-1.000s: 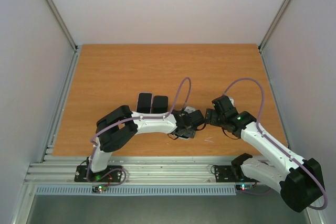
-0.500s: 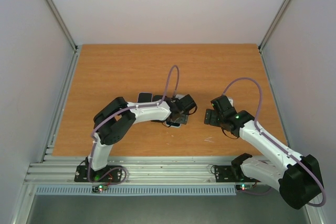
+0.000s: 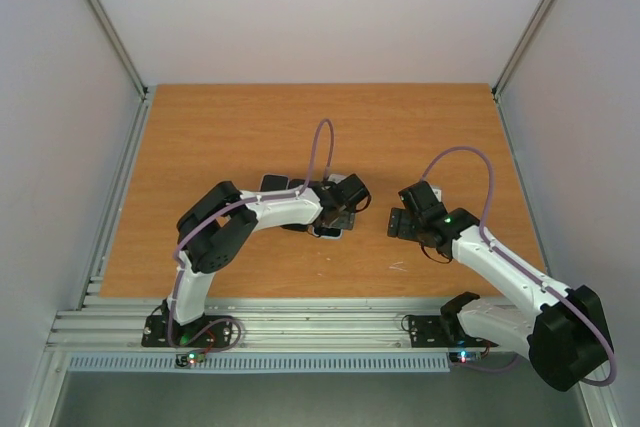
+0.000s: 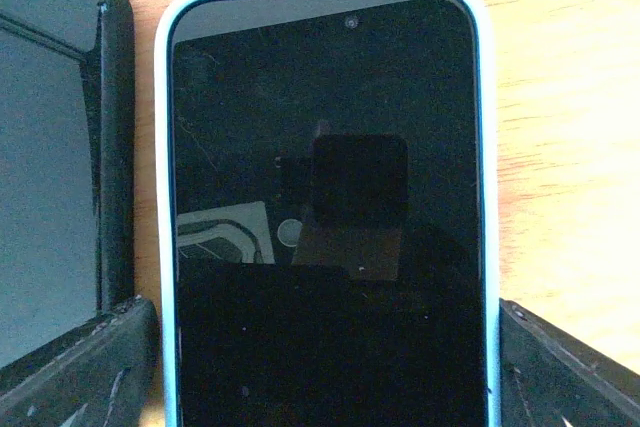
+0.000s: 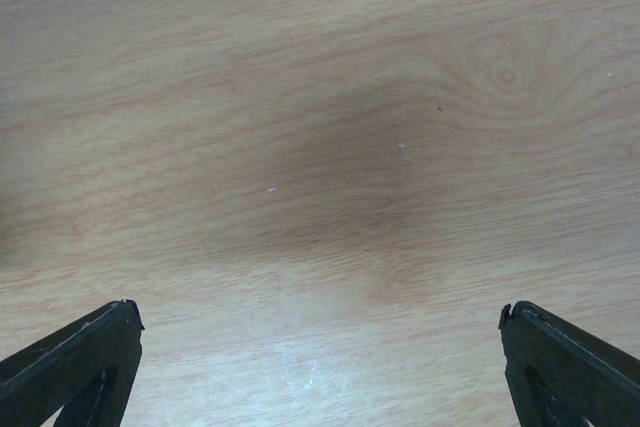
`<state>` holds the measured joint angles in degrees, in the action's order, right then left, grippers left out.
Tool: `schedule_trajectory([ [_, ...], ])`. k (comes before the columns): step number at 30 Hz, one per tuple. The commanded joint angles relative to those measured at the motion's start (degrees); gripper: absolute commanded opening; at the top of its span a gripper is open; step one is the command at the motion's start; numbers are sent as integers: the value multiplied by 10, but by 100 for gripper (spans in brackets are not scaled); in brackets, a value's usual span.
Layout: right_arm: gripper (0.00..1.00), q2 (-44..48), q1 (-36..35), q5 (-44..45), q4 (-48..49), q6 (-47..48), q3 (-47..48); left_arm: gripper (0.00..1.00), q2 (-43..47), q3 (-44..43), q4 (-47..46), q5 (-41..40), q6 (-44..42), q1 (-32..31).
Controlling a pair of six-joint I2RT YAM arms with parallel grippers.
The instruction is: Put the phone into the phone case
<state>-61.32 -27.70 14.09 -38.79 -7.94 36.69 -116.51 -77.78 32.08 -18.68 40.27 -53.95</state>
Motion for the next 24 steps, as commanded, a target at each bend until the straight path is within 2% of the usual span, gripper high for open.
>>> schedule_trajectory([
  [1, 98, -4, -1, 7, 12, -1, 2, 90, -14, 1, -1, -32, 12, 11],
  [8, 98, 4, -1, 2, 16, 2, 0, 98, 41, 30, -6, 1, 14, 11],
  [19, 98, 46, -1, -3, 5, -1, 0, 99, 208, 124, -31, 38, 15, 14],
  [24, 98, 86, -1, 11, -26, 0, 12, 99, 298, 197, -40, 45, 14, 47],
])
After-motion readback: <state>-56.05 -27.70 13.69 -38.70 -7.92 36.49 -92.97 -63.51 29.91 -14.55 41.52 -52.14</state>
